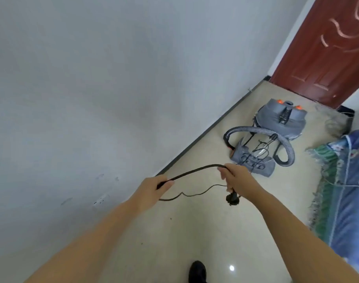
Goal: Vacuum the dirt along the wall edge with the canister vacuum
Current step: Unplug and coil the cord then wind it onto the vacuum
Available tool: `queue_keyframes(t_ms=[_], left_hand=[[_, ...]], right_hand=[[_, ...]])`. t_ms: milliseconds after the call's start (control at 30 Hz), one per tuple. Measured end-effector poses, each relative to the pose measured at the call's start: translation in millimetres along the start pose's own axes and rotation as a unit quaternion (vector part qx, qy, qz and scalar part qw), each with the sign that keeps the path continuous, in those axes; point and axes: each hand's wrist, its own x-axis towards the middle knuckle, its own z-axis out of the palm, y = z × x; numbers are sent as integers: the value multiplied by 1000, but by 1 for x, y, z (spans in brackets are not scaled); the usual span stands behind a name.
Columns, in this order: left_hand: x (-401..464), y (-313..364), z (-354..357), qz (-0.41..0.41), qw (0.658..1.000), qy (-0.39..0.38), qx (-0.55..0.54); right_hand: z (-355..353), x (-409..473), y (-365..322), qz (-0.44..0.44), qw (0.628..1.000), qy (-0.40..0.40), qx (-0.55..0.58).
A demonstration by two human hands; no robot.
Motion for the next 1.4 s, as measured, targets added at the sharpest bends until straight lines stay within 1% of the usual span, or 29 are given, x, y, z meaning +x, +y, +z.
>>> queue_keyframes(t_ms=[67,133,200,267,333,367,400,433,467,500,567,600,633,667,733,800,833,933,967,1000,1067,1100,1167,1233,1267,1300,1333,1367,1400], left_hand=[[-1,3,6,-1,1000,0,-2],[0,5,11,-3,1000,-7,1],[4,9,16,-6,1000,-10,10],[11,18,21,-10,999,-6,38],[16,42,35,0,995,-29,92],[18,59,45,17,988,-57,140],[19,82,59,43,976,-90,192],[20,109,77,77,959,-126,241],[20,139,97,115,937,-164,285],[19,169,120,154,914,-196,319],[19,225,162,225,893,-204,333],[21,250,176,243,900,-180,313],[25,271,186,245,915,-149,283],[29,288,192,236,932,-122,247],[38,308,200,221,955,-109,166],[39,315,208,208,967,-134,61],[39,316,212,198,969,-145,12],[45,315,215,163,975,-131,-69],[48,312,213,151,978,-117,-83],[52,307,210,138,981,-102,-90],[59,289,202,111,988,-79,-73],[60,278,200,97,991,-70,-56],[59,253,199,69,996,-56,-20],[54,242,205,56,995,-69,50],[51,245,209,58,988,-101,104],[49,253,215,69,971,-151,170],[46,266,222,94,940,-213,250],[43,280,232,128,895,-273,328],[39,296,241,161,849,-323,386]], right_hand=[[-48,-22,30,69,992,77,71],[-93,-48,63,129,967,164,149],[-130,-77,94,174,928,244,223],[-156,-100,117,205,873,314,312],[-180,-116,130,222,806,344,428],[-188,-119,130,225,777,333,484],[-196,-121,126,220,761,311,526],[-201,-122,117,202,761,284,548],[-202,-122,107,174,776,256,550],[-201,-123,95,144,805,226,528],[-189,-126,78,92,895,155,409],[-182,-131,75,76,942,117,304],[-178,-138,76,58,976,80,193],[-177,-143,81,35,992,49,108],[-183,-156,90,11,998,30,52],[-200,-167,97,17,999,18,36],[-211,-172,102,19,999,-10,35],[-258,-185,124,21,987,-99,125],[-278,-189,133,17,980,-89,179],[-299,-194,142,12,970,-51,237],[-340,-202,160,9,933,73,353],[-357,-205,168,7,902,128,413],[-380,-204,182,15,835,199,513],[-383,-198,187,59,781,238,575],[-378,-194,185,84,754,242,605],[-370,-187,180,101,728,238,634],[-362,-180,172,110,710,234,655],[-351,-173,161,113,703,231,663],[-339,-167,146,115,712,226,655]])
